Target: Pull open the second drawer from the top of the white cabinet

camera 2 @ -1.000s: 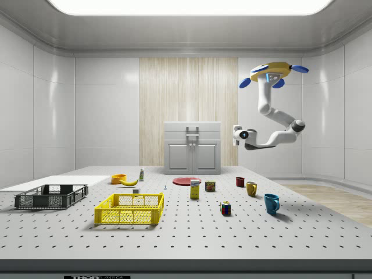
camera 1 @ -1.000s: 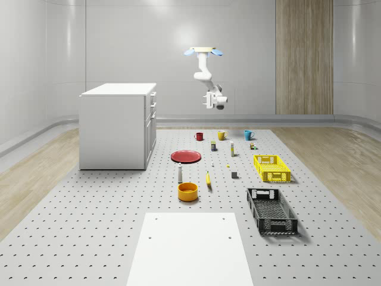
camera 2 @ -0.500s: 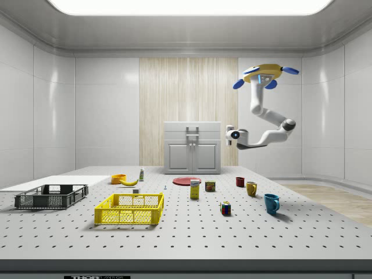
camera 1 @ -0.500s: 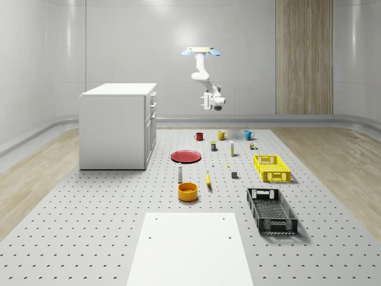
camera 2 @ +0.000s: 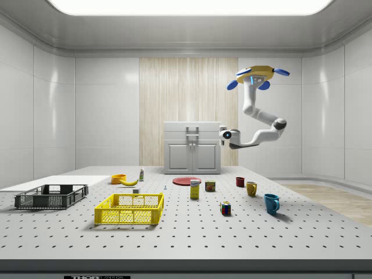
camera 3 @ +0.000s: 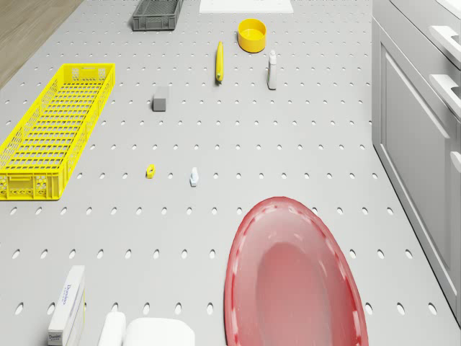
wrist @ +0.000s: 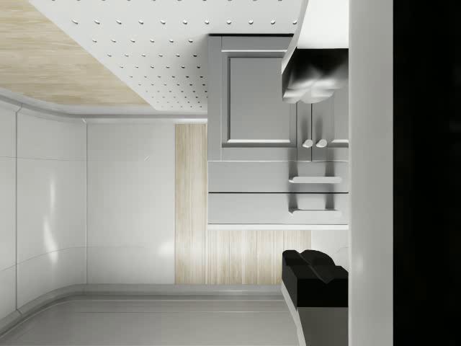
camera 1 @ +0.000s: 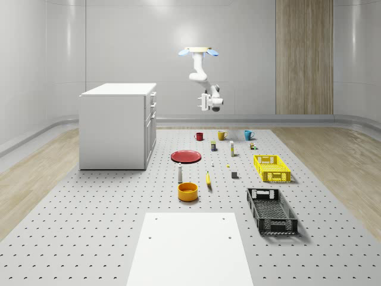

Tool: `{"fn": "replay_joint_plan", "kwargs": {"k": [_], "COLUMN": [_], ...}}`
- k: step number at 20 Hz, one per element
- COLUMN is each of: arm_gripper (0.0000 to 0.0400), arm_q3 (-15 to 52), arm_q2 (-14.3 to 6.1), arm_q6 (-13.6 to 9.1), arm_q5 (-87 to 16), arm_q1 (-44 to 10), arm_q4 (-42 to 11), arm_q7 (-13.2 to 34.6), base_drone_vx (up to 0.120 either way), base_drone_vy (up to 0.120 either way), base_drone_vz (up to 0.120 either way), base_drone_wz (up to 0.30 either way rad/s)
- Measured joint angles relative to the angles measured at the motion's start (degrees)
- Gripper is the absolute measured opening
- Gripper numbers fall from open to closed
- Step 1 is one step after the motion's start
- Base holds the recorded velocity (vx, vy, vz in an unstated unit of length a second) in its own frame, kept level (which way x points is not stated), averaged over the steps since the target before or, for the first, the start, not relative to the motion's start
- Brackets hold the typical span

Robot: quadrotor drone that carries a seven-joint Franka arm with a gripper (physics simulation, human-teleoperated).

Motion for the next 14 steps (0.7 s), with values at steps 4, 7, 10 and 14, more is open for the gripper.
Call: {"fn": "replay_joint_plan", "kwargs": {"k": [4,7,10,14], "arm_gripper": [0.03,0.03,0.03,0.03], "arm_q3": [-0.21,-0.35,-0.48,-0.64], "arm_q2": [-0.66,-1.13,-1.58,-2.15], "arm_q6": [0.58,0.99,1.38,1.87], "arm_q5": [-0.52,-0.89,-1.25,-1.71], "arm_q1": [0.62,1.06,1.47,1.99], "arm_q4": [-0.08,-0.15,-0.2,-0.28], "arm_q7": [0.43,0.74,1.04,1.42], "base_drone_vx": [0.12,0.12,0.12,0.12], "base_drone_vy": [-0.12,-0.12,-0.093,0.0], "base_drone_vz": [0.0,0.0,0.0,0.0], "base_drone_wz": [0.0,0.0,0.0,0.0]}}
